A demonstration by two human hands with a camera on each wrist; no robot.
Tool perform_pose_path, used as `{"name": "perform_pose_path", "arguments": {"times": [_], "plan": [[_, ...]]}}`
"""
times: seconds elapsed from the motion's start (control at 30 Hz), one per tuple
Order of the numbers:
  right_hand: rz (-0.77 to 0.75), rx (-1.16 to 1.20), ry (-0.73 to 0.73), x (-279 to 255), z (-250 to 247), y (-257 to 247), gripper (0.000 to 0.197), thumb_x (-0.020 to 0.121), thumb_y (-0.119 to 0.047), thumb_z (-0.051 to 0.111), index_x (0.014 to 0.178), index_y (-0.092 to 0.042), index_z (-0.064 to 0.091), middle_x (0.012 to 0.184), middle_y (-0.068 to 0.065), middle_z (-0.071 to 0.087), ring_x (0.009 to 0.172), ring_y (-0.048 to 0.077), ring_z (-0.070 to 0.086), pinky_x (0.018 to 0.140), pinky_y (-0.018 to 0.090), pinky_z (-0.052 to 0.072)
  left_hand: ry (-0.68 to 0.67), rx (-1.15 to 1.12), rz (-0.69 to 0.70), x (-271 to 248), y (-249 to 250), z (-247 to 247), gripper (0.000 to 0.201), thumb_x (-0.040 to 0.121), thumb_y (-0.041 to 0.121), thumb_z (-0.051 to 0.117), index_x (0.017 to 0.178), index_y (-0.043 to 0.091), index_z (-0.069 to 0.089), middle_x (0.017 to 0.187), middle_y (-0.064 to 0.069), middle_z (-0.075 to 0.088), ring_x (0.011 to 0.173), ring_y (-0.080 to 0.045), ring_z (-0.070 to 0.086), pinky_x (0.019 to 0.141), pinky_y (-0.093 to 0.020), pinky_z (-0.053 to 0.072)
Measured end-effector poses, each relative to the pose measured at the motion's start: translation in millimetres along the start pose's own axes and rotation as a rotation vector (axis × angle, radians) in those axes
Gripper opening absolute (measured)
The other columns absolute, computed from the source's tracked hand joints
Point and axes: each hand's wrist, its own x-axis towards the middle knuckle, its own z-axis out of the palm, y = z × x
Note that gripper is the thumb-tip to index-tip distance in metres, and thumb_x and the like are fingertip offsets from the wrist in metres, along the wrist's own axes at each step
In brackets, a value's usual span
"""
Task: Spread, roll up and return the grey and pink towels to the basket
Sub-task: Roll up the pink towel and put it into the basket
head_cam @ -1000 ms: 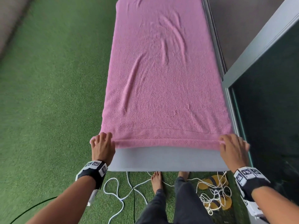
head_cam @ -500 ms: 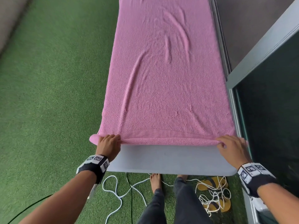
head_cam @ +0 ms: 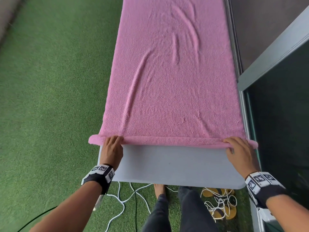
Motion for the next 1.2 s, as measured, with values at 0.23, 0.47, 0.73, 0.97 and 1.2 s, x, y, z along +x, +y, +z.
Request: {"name": "perform_pose_path", "arguments": {"times": [0.23, 0.47, 0.73, 0.97, 1.2], "plan": [[0.04, -0.169, -0.009, 33.6, -2.6, -6.4, 0.016, 0.082, -0.018, 0.045, 0.081, -0.025, 0.06, 0.08, -0.002, 0.067, 0.081, 0.024, 0.056, 0.081, 0.037, 0.025, -0.086, 0.128, 0.036, 36.7, -2.7, -14.0, 0.025, 0.085, 0.025, 0.034, 0.078, 0.015, 0.057, 0.073, -0.004, 0.061, 0.07, -0.027, 0.058, 0.068, -0.04, 0.045], [-0.014, -0.11, 0.019, 30.1, 7.4, -12.7, 0.02, 0.07, -0.001, 0.058, 0.083, -0.015, 0.052, 0.084, 0.006, 0.048, 0.082, 0.032, 0.049, 0.071, 0.051, 0.043, 0.009, 0.082, -0.047, 42.0, 1.1, -6.1, 0.025, 0.076, 0.014, 0.032, 0.091, 0.012, 0.052, 0.085, -0.009, 0.049, 0.076, -0.028, 0.045, 0.071, -0.043, 0.038], [-0.002, 0.066, 0.133, 44.1, 15.5, 0.8, 0.032, 0.077, 0.007, 0.06, 0.102, -0.008, 0.072, 0.102, 0.011, 0.069, 0.094, 0.035, 0.063, 0.089, 0.045, 0.047, 0.084, -0.043, 0.007, 53.8, -8.3, -8.8, 0.032, 0.069, 0.002, 0.044, 0.089, 0.003, 0.07, 0.084, -0.012, 0.067, 0.078, -0.032, 0.061, 0.074, -0.035, 0.042], [0.035, 0.069, 0.062, -2.8, 5.6, 0.5, 0.031, 0.067, 0.013, 0.071, 0.092, -0.004, 0.075, 0.093, 0.013, 0.072, 0.085, 0.033, 0.064, 0.082, 0.045, 0.053, 0.018, -0.043, 0.012, 3.5, 9.3, -15.1, 0.025, 0.073, 0.006, 0.041, 0.073, 0.008, 0.066, 0.07, -0.005, 0.061, 0.065, -0.026, 0.057, 0.053, -0.032, 0.047], [0.091, 0.053, 0.002, -73.2, 7.5, 5.3, 0.028, 0.07, 0.008, 0.073, 0.094, -0.006, 0.076, 0.092, 0.008, 0.073, 0.083, 0.029, 0.065, 0.079, 0.046, 0.055, -0.047, -0.021, -0.002, -59.2, 12.2, -14.5, 0.028, 0.068, -0.016, 0.066, 0.085, 0.006, 0.067, 0.076, -0.005, 0.064, 0.066, -0.024, 0.058, 0.053, -0.031, 0.049]]}}
